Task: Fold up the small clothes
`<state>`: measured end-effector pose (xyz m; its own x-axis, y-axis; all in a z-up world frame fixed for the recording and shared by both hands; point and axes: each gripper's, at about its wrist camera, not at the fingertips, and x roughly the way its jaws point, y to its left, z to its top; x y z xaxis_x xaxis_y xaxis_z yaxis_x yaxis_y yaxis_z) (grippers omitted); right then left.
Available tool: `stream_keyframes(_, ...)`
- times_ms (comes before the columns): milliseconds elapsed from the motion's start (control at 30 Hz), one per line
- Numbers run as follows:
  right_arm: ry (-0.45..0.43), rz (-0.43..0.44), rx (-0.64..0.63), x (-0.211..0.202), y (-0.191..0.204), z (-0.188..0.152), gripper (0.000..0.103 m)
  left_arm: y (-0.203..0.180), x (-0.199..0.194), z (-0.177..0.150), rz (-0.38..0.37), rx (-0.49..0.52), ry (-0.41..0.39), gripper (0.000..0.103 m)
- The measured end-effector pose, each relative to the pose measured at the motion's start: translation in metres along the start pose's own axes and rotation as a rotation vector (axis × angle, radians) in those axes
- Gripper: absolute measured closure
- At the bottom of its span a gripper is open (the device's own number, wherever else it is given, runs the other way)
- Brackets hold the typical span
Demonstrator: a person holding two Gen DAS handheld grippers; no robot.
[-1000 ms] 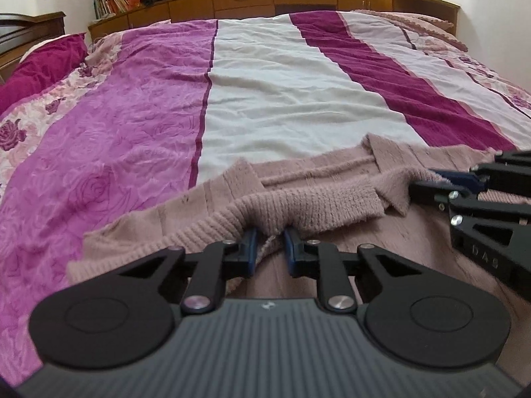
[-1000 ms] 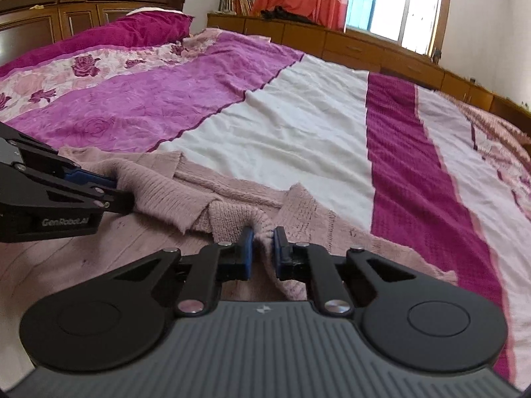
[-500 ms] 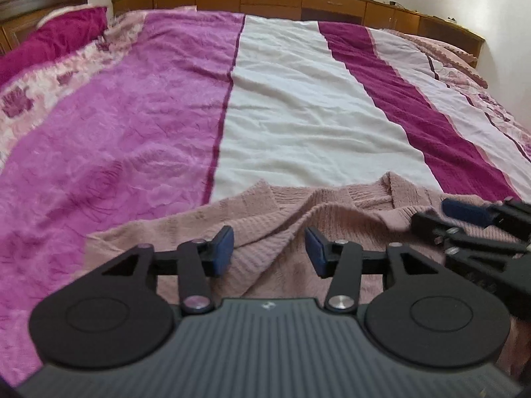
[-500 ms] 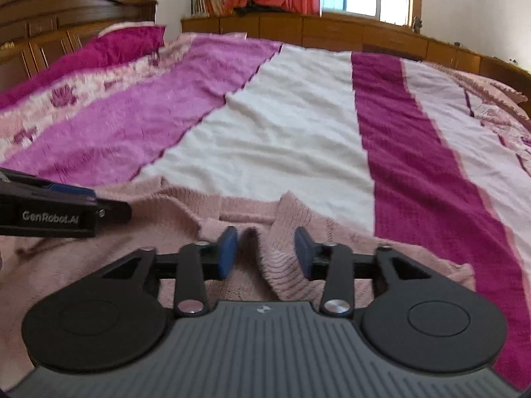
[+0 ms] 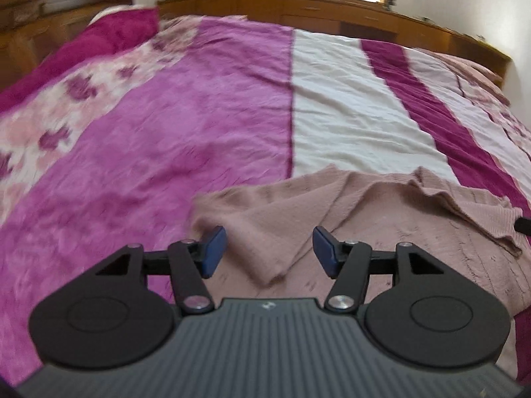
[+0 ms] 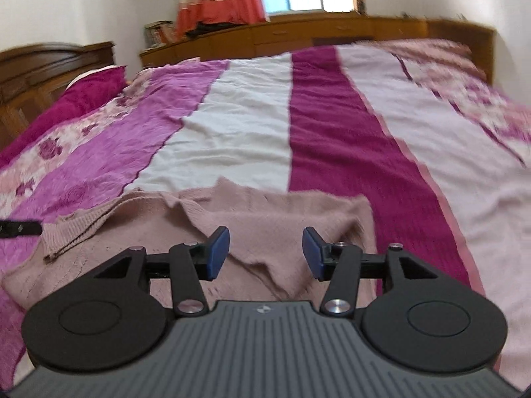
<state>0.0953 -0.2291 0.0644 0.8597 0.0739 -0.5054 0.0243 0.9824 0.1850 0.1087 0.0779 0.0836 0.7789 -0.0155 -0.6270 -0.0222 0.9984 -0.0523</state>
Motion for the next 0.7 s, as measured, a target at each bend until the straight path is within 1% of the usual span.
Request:
stream_keyframes(133, 0.023, 0.008, 0.110, 0.001, -0.017, -0.008, 0.046, 0.016, 0.003, -0.007, -0.034, -0.100, 0.039, 0.044)
stream_keyframes(233, 0.023, 0.028, 0.196, 0.005, -0.026, -0.012, 0.046, 0.021, 0.006, -0.008, -0.067, -0.163, 0.043, 0.044)
stream_keyframes(333, 0.033, 0.048, 0.264, 0.011, -0.033, -0.012, 0.046, 0.023, 0.016, -0.006, -0.090, -0.193, 0.057, 0.044)
stream_keyframes(433, 0.036, 0.036, 0.314, 0.018, -0.037, -0.011, 0.046, 0.025, 0.026, -0.007, -0.081, -0.214, 0.077, 0.044)
stream_keyframes(567, 0.061, 0.050, 0.396, 0.031, -0.047, -0.010, 0.046, 0.031, 0.041, -0.008, -0.082, -0.249, 0.109, 0.045)
stream_keyframes(600, 0.072, 0.052, 0.410, 0.034, -0.049, -0.010, 0.049, 0.034, 0.045, -0.008, -0.101, -0.267, 0.118, 0.045)
stream_keyframes(633, 0.078, 0.053, 0.425, 0.037, -0.050, -0.010, 0.065, 0.038, 0.048, -0.007, -0.124, -0.289, 0.122, 0.047)
stream_keyframes(700, 0.090, 0.069, 0.446, 0.042, -0.053, -0.010, 0.089, 0.043, 0.052, -0.006, -0.161, -0.319, 0.121, 0.078)
